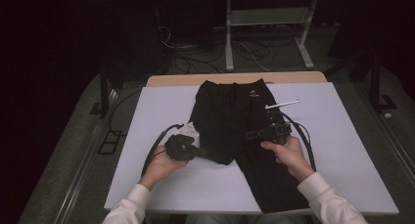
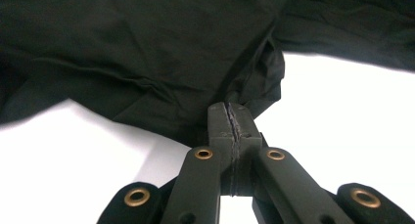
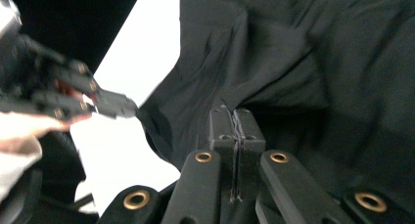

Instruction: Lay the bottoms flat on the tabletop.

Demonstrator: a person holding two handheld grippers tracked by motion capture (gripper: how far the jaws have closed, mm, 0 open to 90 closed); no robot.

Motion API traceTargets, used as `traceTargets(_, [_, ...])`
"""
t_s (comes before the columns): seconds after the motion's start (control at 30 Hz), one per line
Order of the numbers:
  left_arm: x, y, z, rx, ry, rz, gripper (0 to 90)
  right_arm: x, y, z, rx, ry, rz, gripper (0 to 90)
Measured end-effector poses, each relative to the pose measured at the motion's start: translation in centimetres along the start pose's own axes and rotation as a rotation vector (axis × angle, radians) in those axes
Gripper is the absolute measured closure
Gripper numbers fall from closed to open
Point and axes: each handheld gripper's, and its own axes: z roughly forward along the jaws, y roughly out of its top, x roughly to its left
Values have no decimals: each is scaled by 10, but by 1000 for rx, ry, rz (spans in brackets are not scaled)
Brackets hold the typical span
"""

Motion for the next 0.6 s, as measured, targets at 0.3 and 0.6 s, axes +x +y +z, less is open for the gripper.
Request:
traceTargets(0.3, [3, -27, -35, -33, -29, -5, 893, 17, -24, 18, 62, 57, -30, 884])
traceTargets(0.6, [-3, -52, -56, -30, -58, 13, 893, 36, -52, 39, 134, 103, -68, 884])
